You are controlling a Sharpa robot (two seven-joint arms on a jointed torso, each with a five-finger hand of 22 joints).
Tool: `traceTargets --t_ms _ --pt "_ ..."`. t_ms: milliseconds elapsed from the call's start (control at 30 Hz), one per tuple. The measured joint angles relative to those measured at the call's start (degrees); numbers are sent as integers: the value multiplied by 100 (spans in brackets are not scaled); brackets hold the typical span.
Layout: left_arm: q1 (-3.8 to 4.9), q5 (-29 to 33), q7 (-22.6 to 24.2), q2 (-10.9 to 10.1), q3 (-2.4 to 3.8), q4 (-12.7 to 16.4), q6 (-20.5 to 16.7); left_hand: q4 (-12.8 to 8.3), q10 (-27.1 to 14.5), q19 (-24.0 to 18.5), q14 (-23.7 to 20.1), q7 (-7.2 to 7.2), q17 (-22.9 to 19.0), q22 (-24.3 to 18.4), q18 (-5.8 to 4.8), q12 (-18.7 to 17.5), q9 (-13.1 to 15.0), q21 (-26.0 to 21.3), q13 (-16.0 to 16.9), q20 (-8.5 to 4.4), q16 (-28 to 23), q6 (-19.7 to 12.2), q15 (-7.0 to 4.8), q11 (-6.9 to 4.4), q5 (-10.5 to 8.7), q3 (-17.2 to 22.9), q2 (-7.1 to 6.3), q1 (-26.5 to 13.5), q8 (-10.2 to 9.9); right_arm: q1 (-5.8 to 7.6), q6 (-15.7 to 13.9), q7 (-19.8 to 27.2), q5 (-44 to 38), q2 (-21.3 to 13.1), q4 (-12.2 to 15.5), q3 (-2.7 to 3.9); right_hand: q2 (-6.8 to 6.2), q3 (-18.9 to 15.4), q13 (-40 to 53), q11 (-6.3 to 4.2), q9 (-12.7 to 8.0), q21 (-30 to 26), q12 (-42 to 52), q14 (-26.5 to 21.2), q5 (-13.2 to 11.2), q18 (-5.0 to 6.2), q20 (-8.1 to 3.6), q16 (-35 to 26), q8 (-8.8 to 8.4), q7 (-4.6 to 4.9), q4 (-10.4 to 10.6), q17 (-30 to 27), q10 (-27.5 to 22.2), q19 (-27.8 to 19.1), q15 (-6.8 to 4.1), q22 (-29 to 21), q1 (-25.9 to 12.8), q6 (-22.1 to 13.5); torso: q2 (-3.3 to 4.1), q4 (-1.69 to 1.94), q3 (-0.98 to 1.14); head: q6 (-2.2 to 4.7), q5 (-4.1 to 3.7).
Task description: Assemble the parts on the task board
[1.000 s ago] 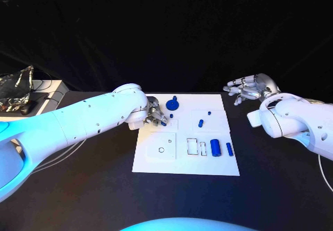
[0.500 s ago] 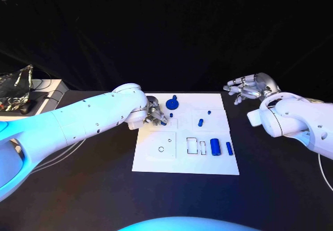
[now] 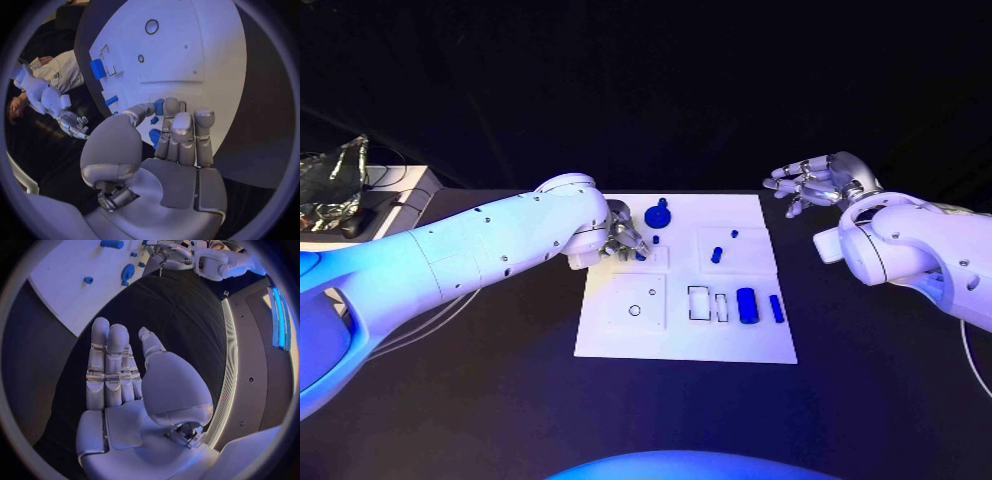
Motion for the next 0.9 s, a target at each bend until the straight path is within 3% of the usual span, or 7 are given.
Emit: traceTargets --t_ms 633,800,900 --pt "-17 30 -51 95 -6 -112 -85 -211 51 123 70 -91 130 106 0 0 -178 -83 -50 -40 0 135 -28 -8 -40 -215 52 -48 -87 -2 15 0 0 -2 -3 0 0 0 0 1 0 0 0 0 0 -1 0 0 0 -2 0 1 0 0 0 0 0 2 3 -2 1 -13 -31" --pt "-21 34 -53 103 -7 -113 -119 -34 52 123 70 -121 142 131 0 33 -209 -99 -50 -40 0 168 -29 -8 -73 -696 227 80 -87 -6 19 0 1 -1 -7 0 0 -2 -2 1 -6 0 0 0 0 -1 0 0 0 -1 2 4 0 0 0 -9 0 1 -1 3 -1 -19 -35" --pt "-24 36 -57 102 -9 -113 -135 97 163 149 91 -245 154 149 0 71 -212 -112 -50 -42 0 312 -8 -119 -74 -1088 308 87 -102 -11 21 0 2 1 -9 0 0 -16 -15 2 -34 30 0 0 0 -2 0 0 0 12 16 4 -1 0 0 -55 0 -12 -2 7 -3 -19 -35"
